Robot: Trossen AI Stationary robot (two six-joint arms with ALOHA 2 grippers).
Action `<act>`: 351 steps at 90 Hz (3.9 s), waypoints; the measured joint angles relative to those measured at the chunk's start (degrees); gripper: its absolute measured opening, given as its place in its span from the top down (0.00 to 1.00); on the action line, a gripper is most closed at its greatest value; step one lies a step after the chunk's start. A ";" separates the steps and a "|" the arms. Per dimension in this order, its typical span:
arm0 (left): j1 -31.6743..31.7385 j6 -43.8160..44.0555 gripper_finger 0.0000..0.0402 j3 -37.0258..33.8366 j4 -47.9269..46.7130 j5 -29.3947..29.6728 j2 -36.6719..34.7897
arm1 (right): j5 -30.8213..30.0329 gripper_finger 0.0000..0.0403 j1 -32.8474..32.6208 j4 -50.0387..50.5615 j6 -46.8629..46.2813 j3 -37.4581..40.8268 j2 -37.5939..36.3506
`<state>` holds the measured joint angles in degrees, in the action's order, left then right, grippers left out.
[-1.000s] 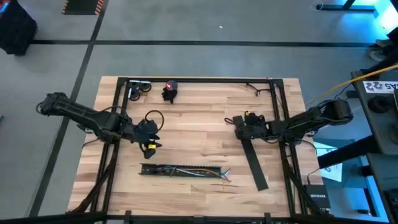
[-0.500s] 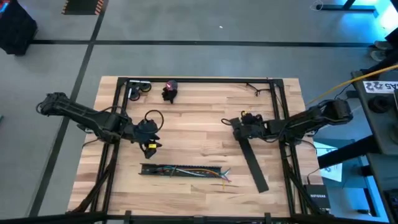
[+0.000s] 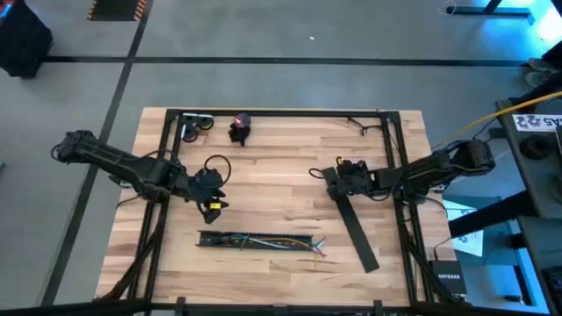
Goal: Ziptie cables
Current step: Close the black cable duct
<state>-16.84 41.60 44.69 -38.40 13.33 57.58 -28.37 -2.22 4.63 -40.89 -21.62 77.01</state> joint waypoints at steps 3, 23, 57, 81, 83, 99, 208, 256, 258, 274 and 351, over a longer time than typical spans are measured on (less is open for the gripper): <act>0.00 0.00 0.57 0.00 -0.01 0.01 0.00 | 0.14 0.19 -0.02 1.45 1.16 -0.86 0.00; 0.01 -1.51 0.57 0.00 -0.09 0.01 0.00 | 0.00 0.19 -0.02 6.44 1.04 -4.83 0.05; 0.00 -3.11 0.57 0.00 -0.17 0.45 0.00 | 0.23 0.19 -0.04 4.87 -10.13 -4.80 4.28; 0.00 -4.09 0.57 0.00 -0.16 0.62 -0.02 | 0.53 0.19 -0.09 3.99 -9.98 -5.12 9.14; 0.02 -4.09 0.57 0.00 -0.17 0.60 -0.02 | 0.60 0.19 -0.08 4.02 -9.95 -5.12 9.19; 0.01 -4.04 0.57 -0.02 -0.01 0.62 -0.02 | 2.08 0.26 0.00 3.91 -8.76 -5.10 9.25; 1.12 -24.27 0.40 19.30 18.17 0.93 14.35 | 5.90 0.55 -10.91 14.55 10.18 -36.40 9.55; -6.64 -26.81 0.31 34.25 8.17 -0.26 42.73 | 11.04 0.67 -20.06 28.67 9.79 -42.26 9.49; -6.64 -26.84 0.31 34.25 8.12 -0.29 43.71 | 11.05 0.66 -20.43 28.95 9.48 -42.26 9.49; -6.64 -25.97 0.38 34.23 7.99 -0.23 49.58 | 11.04 0.58 -24.38 29.91 6.17 -41.32 9.49; -7.64 -22.03 0.99 34.12 -11.16 -5.98 55.93 | 4.15 0.56 -27.55 24.57 4.23 -34.85 9.48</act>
<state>-24.48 19.58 78.81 -49.57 7.35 113.51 -24.22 -29.77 29.20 -36.66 -56.47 86.49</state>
